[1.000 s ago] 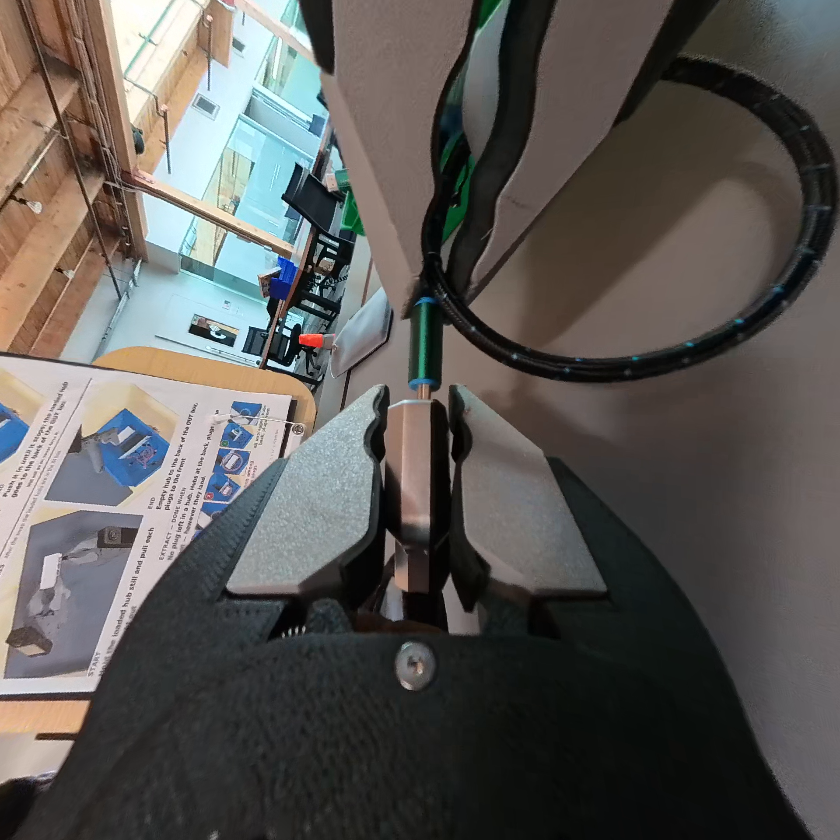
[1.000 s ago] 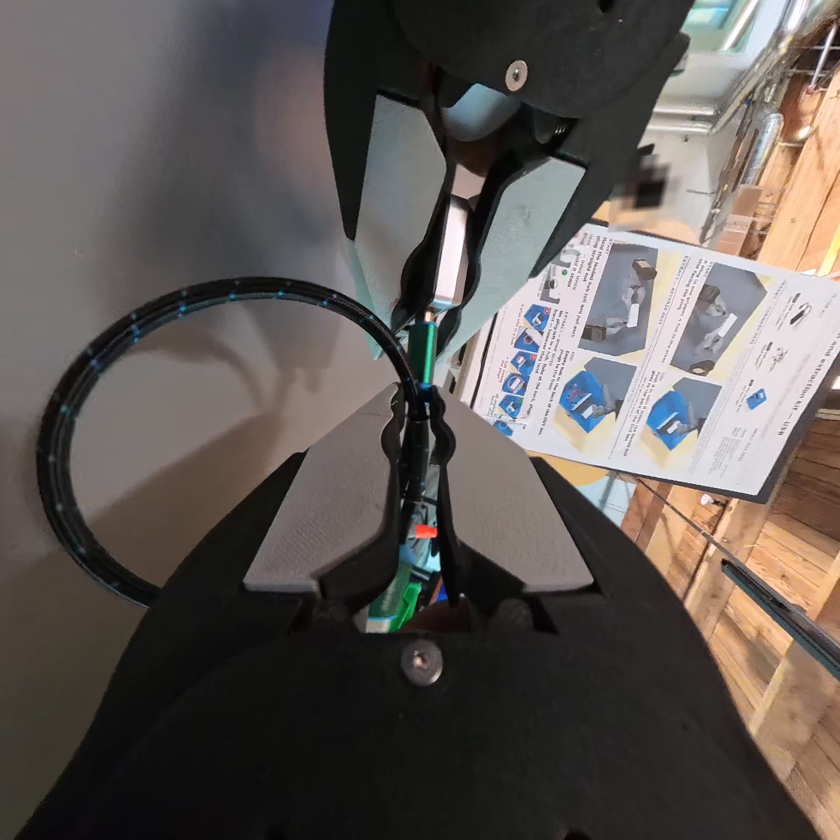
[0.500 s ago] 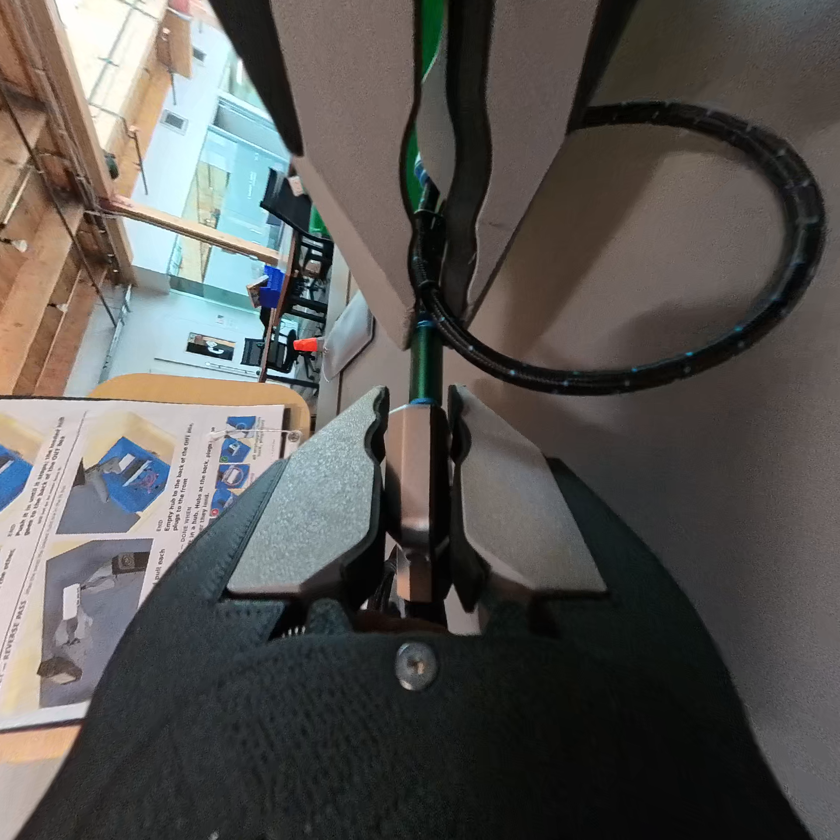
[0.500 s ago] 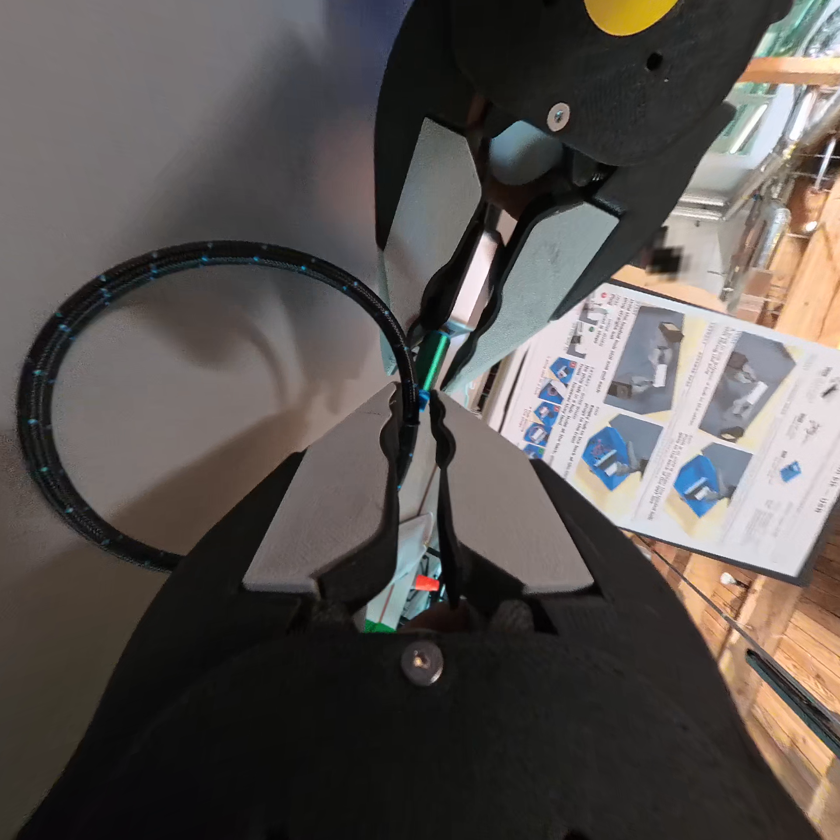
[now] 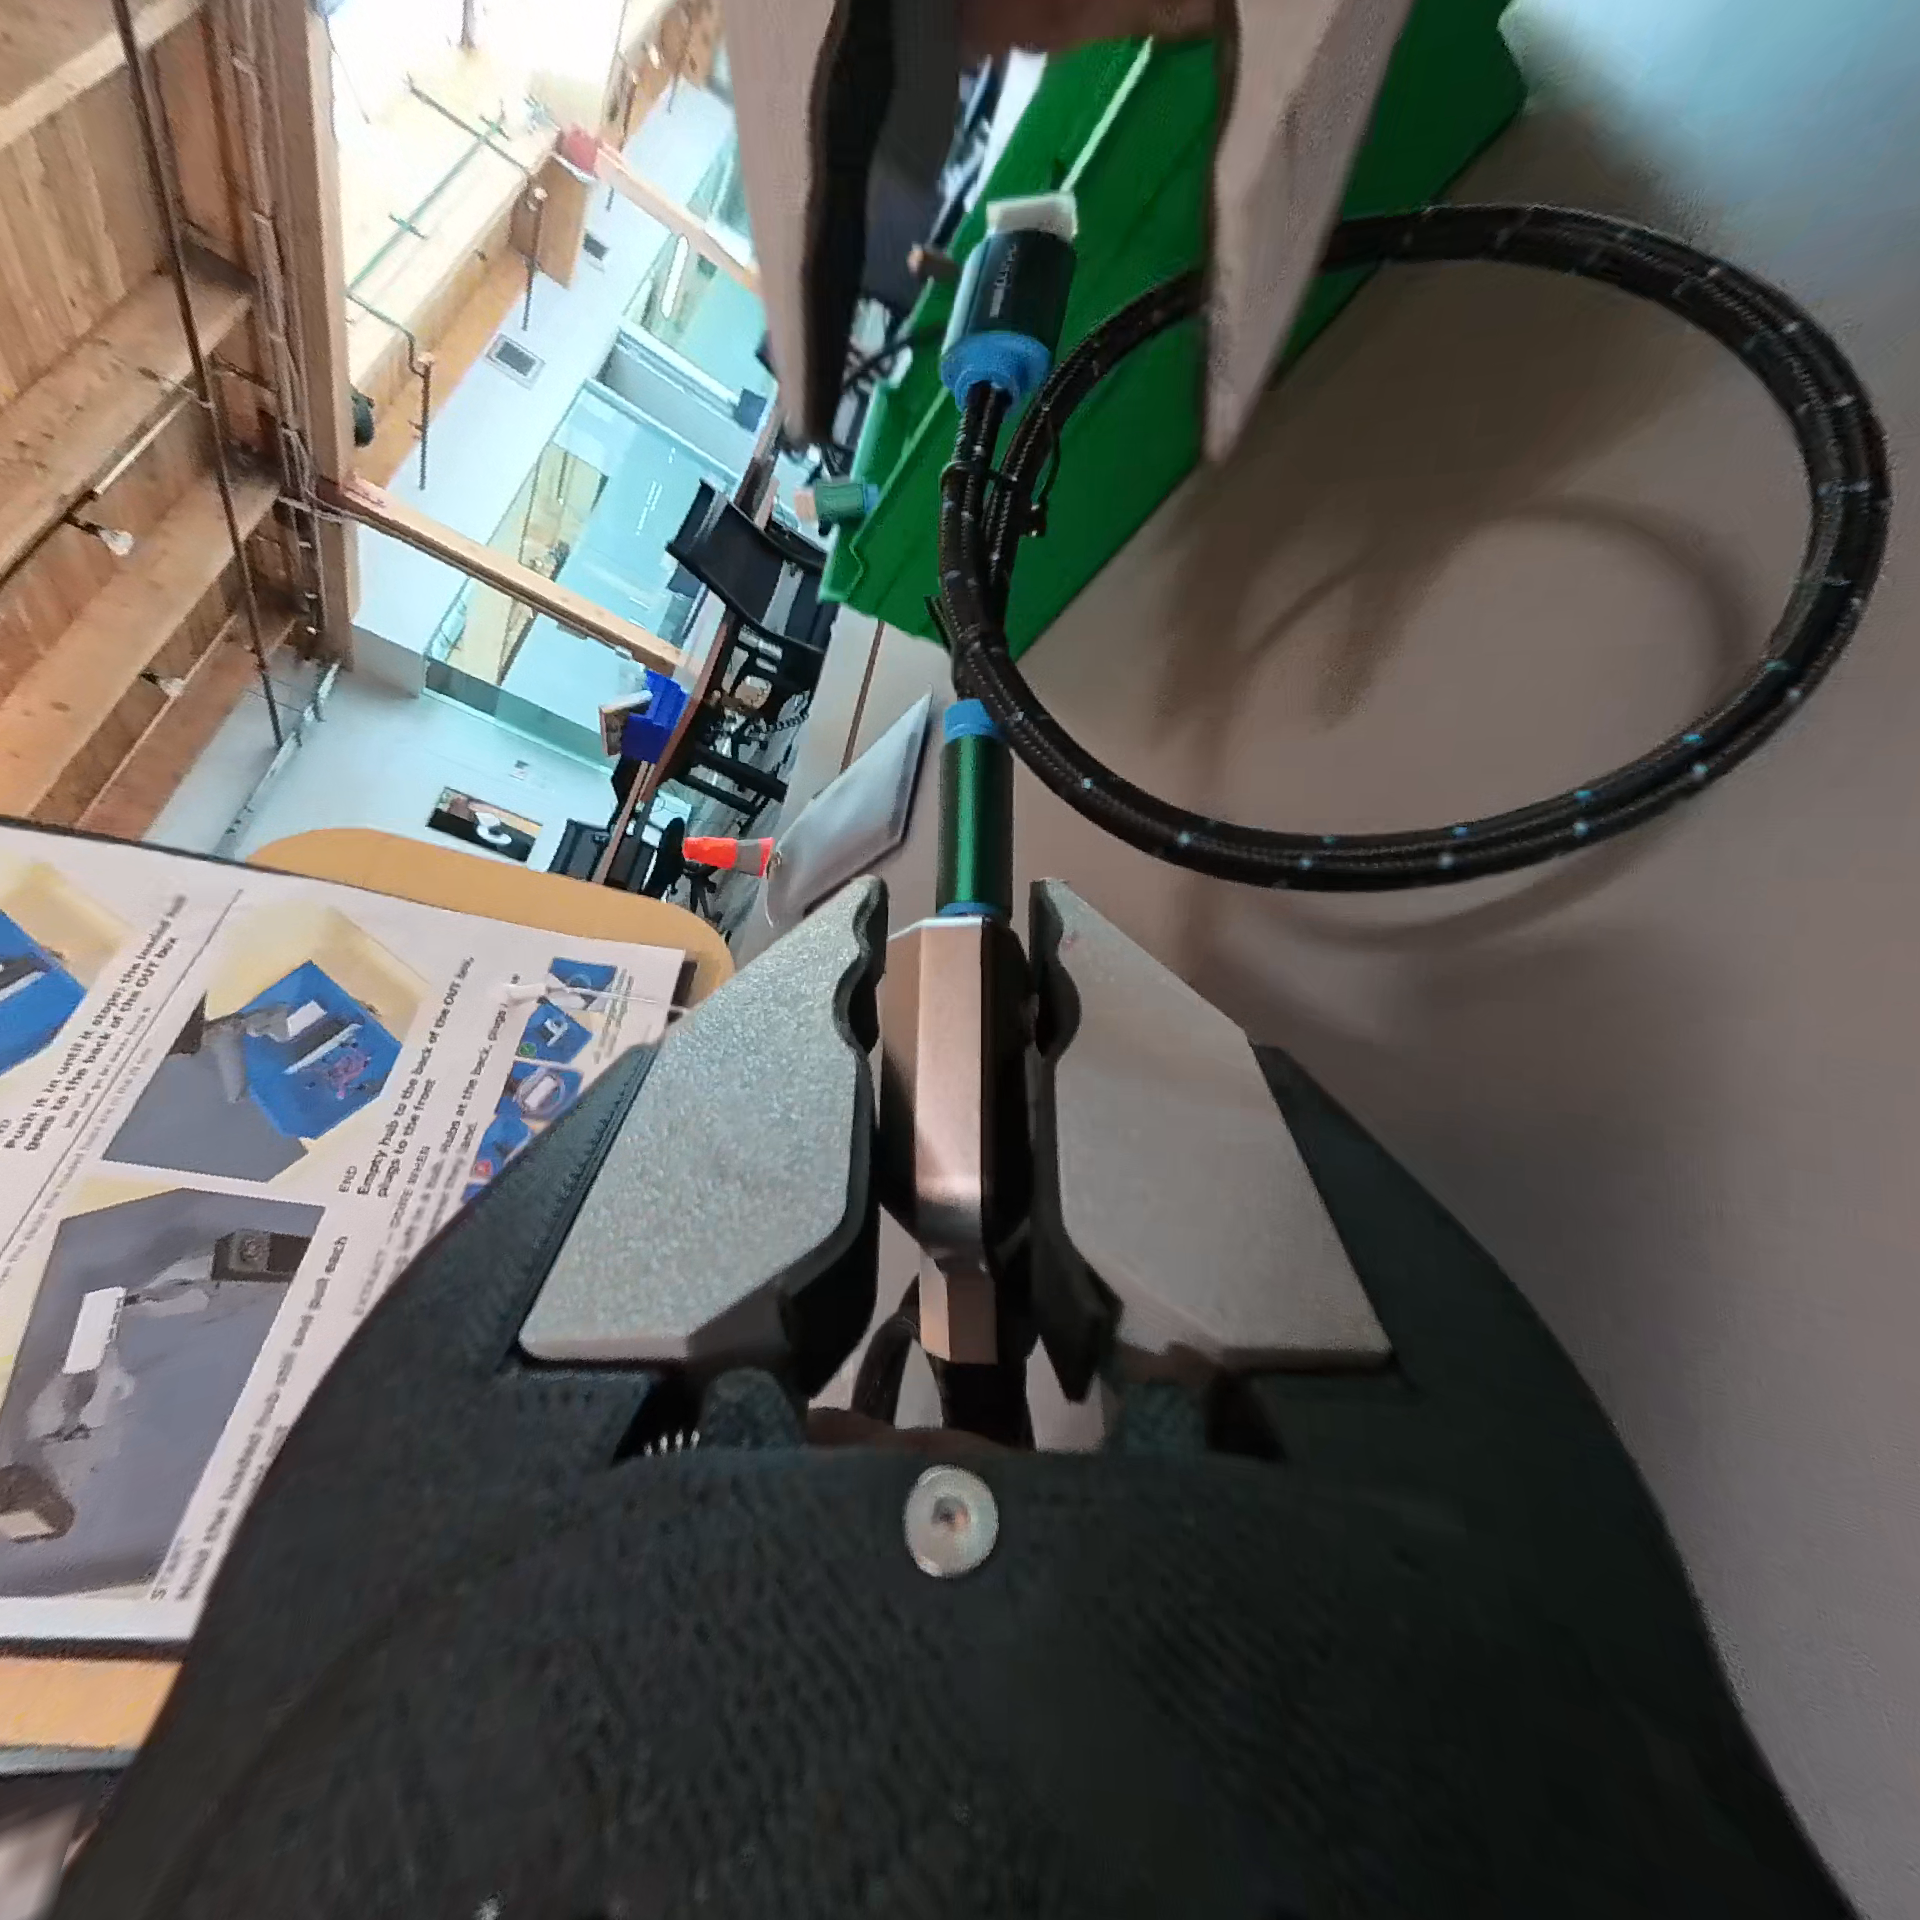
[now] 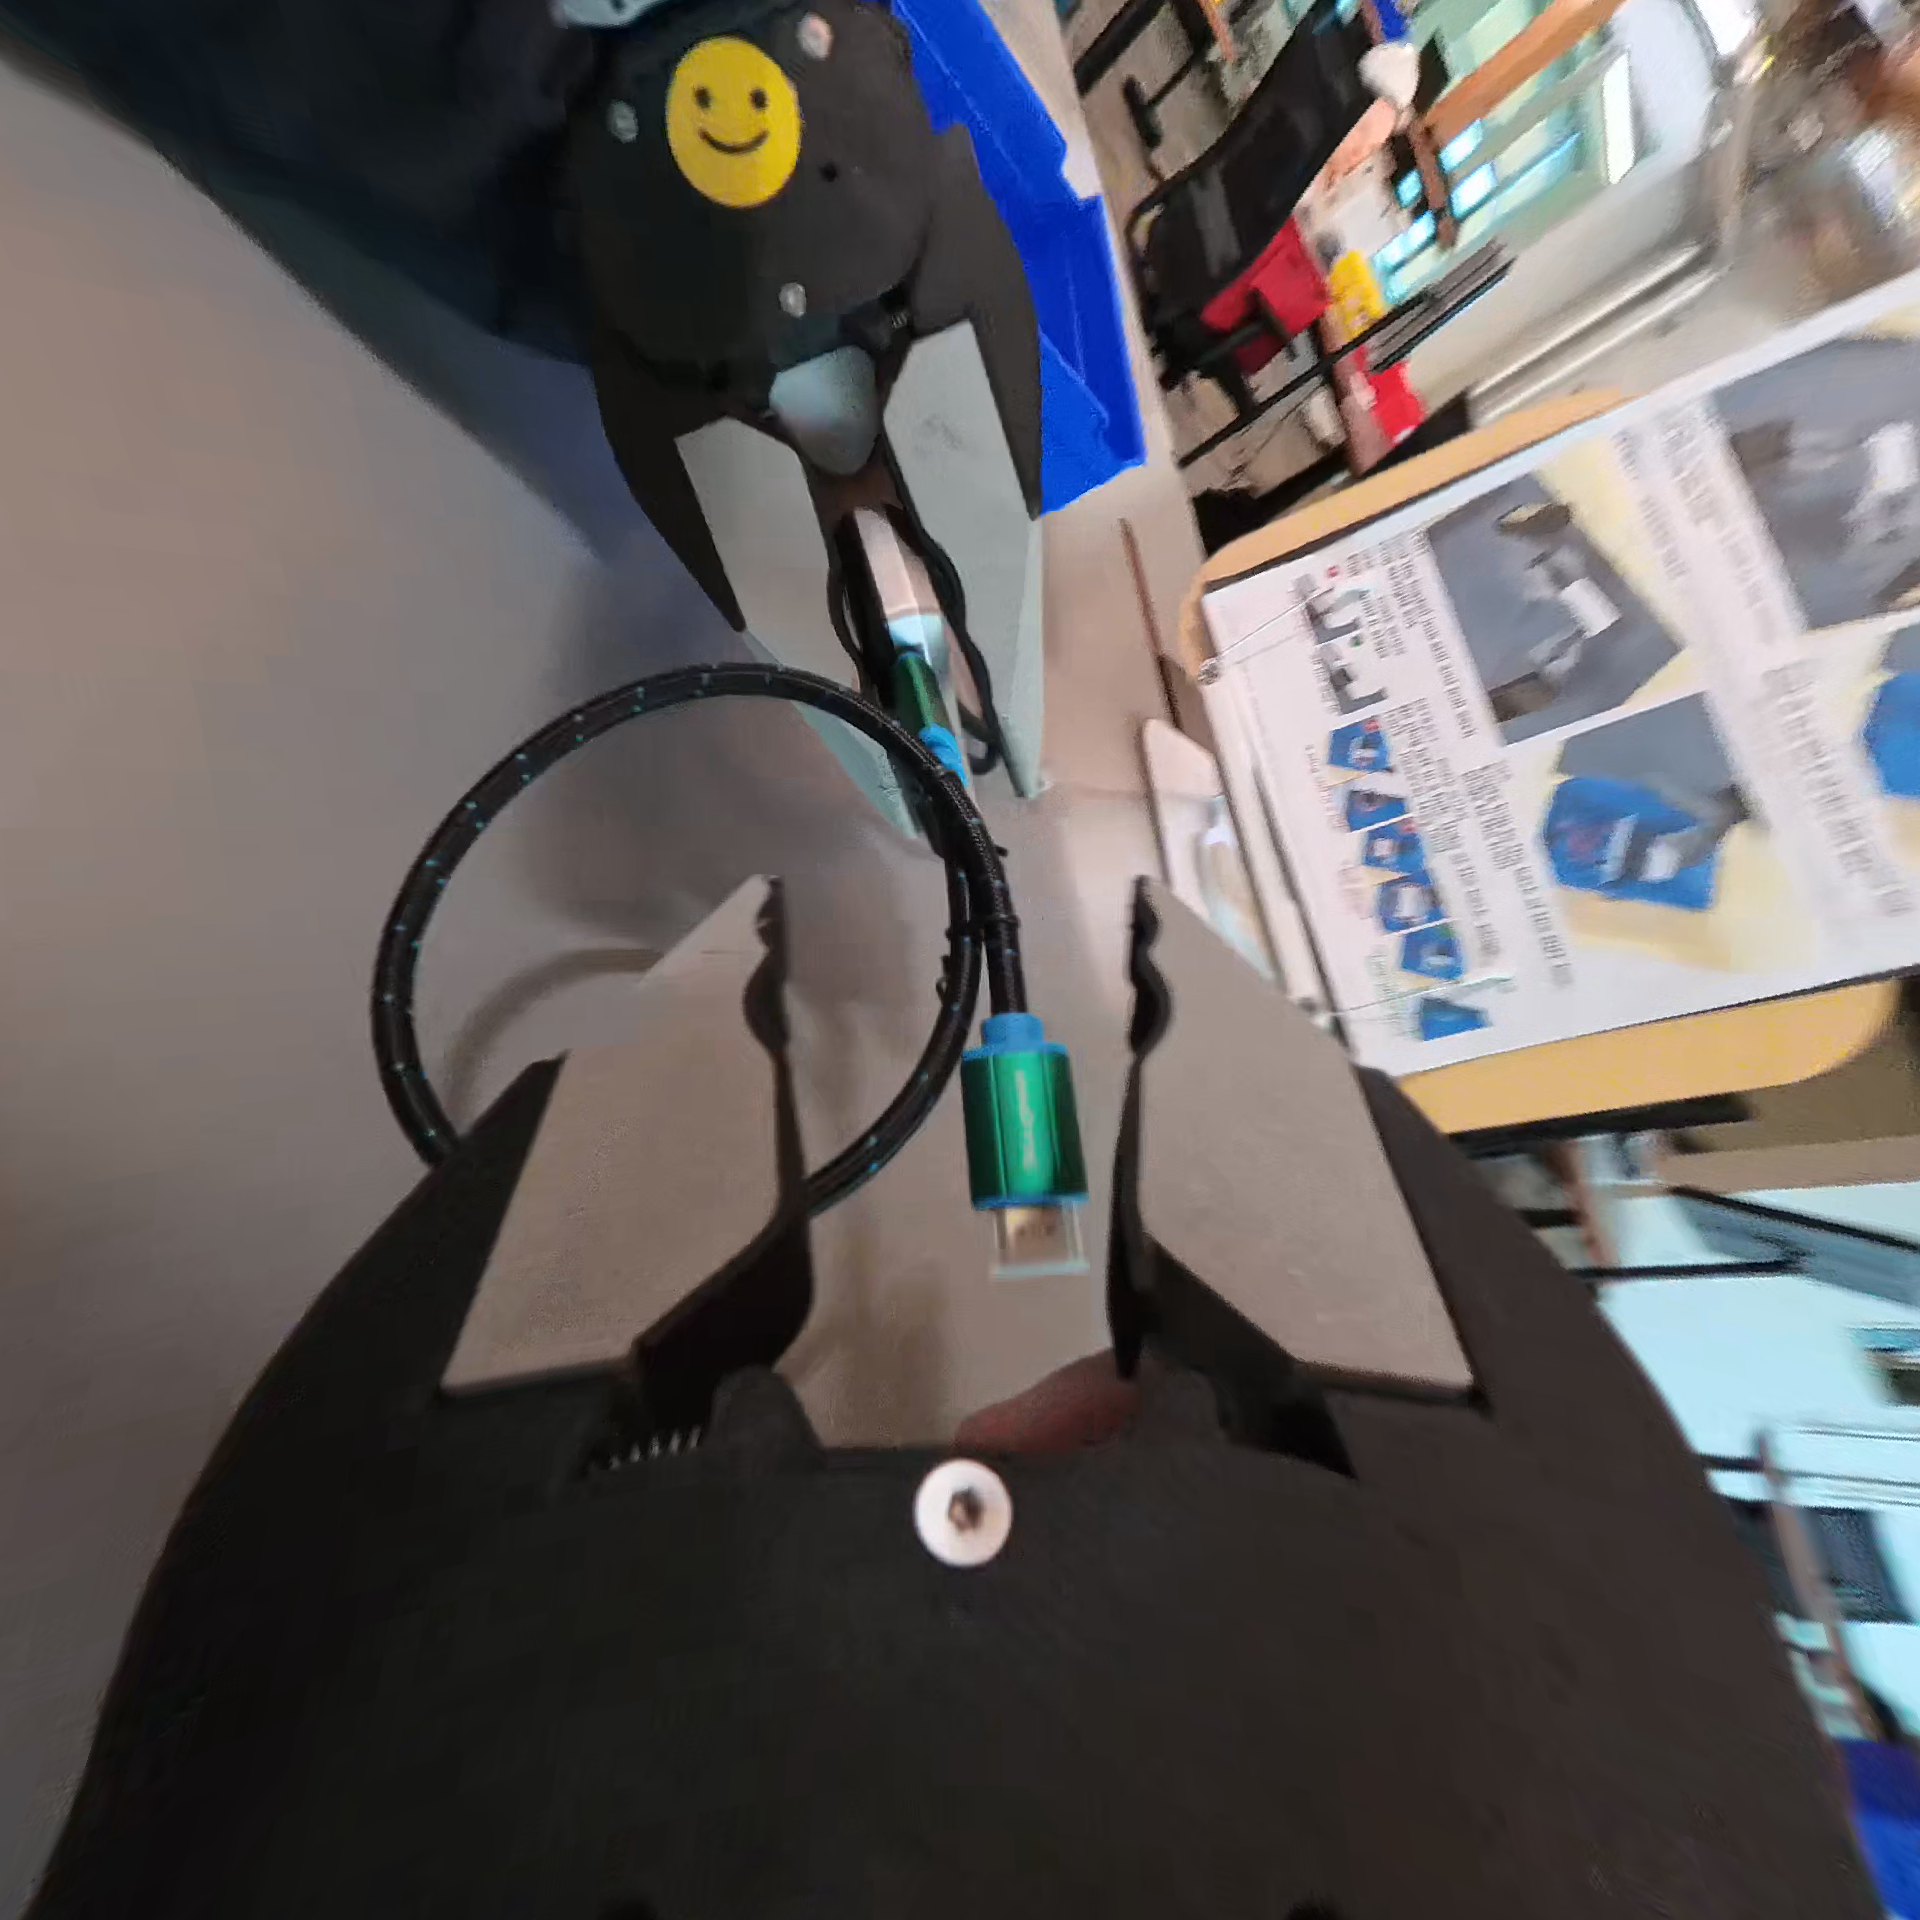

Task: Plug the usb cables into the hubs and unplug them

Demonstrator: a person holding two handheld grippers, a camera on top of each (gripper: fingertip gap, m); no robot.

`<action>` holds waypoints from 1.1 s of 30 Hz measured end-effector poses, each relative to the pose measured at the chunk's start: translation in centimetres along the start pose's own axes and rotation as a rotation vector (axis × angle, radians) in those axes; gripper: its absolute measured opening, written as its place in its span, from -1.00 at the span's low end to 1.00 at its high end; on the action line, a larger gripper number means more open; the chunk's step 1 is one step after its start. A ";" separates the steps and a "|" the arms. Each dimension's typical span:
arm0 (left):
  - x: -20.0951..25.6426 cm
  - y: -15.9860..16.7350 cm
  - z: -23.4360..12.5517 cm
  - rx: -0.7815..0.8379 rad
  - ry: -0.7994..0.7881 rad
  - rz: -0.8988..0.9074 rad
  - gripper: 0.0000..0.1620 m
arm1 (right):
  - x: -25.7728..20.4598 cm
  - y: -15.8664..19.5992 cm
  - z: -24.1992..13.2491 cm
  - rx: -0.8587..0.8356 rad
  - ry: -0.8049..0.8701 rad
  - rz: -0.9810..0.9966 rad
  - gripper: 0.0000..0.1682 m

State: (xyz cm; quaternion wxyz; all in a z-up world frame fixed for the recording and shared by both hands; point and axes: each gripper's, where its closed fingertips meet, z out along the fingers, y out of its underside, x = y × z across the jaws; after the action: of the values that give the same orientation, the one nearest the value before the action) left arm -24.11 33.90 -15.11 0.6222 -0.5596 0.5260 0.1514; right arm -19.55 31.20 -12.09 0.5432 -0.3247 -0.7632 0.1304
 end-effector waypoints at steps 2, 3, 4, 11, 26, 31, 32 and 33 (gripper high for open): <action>0.2 -1.3 -0.3 0.056 0.019 -0.029 -0.70 | -0.3 0.3 1.3 -0.034 -0.073 0.082 0.21; 0.5 -1.9 -0.4 0.074 0.042 -0.037 -0.70 | -0.6 0.5 2.1 -0.054 -0.113 0.102 0.34; 0.9 -2.5 -0.5 0.098 0.063 -0.043 -0.70 | -1.0 0.5 2.8 -0.059 -0.153 0.112 0.30; 1.1 -3.9 -1.8 0.182 0.118 -0.101 -0.70 | -0.7 0.0 4.4 0.013 -0.084 -0.096 -0.57; -2.6 -6.7 -4.3 0.345 0.086 -0.379 -0.46 | 1.5 4.4 3.5 -0.151 0.099 -0.002 -0.80; -7.6 -6.6 -7.4 0.485 -0.061 -0.528 -0.57 | 6.6 4.2 -0.4 -0.202 0.284 -0.037 -0.80; -8.1 -6.2 -7.5 0.478 -0.084 -0.535 -0.59 | 8.2 4.1 -1.8 -0.218 0.326 -0.044 -0.80; -8.3 -5.9 -7.4 0.465 -0.099 -0.541 -0.60 | 9.9 4.0 -3.3 -0.235 0.372 -0.051 -0.81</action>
State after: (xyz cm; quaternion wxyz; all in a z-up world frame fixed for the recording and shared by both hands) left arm -26.49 28.96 -3.76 0.7752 -0.5143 0.3482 -0.1154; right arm -17.13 40.06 -5.69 0.6361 -0.3849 -0.6678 -0.0353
